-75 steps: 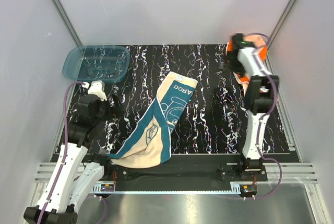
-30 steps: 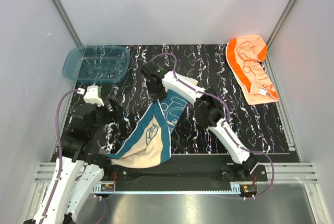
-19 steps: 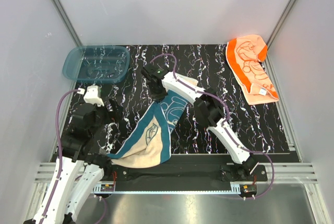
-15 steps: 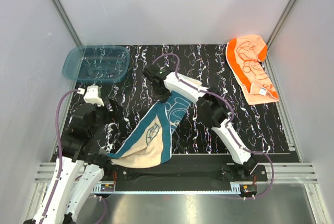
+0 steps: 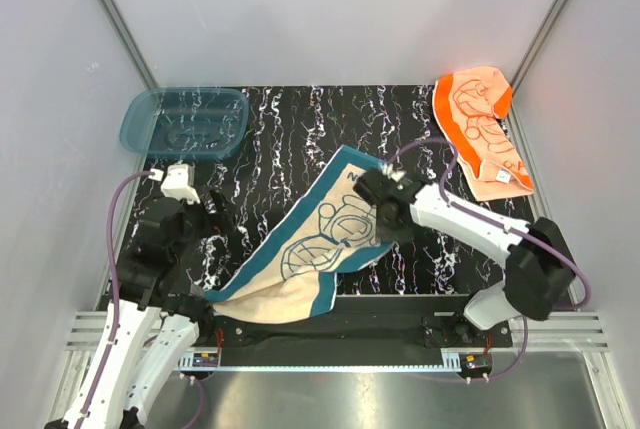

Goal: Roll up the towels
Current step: Flatten the towel

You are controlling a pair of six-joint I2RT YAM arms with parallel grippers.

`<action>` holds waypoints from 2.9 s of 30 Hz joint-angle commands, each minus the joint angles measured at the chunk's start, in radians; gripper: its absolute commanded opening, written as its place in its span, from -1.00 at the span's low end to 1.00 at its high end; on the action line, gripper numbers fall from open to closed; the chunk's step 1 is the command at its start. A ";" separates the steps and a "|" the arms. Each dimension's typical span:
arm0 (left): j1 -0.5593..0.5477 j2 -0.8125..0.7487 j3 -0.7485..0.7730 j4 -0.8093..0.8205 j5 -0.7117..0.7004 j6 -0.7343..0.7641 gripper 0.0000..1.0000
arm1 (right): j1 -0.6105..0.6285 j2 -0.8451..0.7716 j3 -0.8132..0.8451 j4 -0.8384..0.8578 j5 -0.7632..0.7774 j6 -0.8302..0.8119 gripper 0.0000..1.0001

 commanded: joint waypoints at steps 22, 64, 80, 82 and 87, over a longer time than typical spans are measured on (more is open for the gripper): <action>-0.008 0.042 -0.006 0.048 0.033 0.013 0.98 | -0.244 0.749 1.163 -0.063 -0.037 -0.411 0.74; -0.008 0.195 0.030 0.031 0.012 -0.002 0.98 | -0.529 0.861 0.945 0.134 -0.039 -0.442 -1.00; -0.051 0.575 0.097 0.048 -0.089 -0.247 0.98 | -0.672 0.530 0.409 0.285 -0.057 -0.438 -1.00; -0.051 0.574 0.088 0.000 -0.148 -0.287 0.98 | -0.672 0.513 0.400 0.287 -0.072 -0.438 -1.00; -0.031 0.506 -0.007 -0.011 -0.263 -0.378 0.98 | -0.672 0.489 0.382 0.294 -0.114 -0.435 -1.00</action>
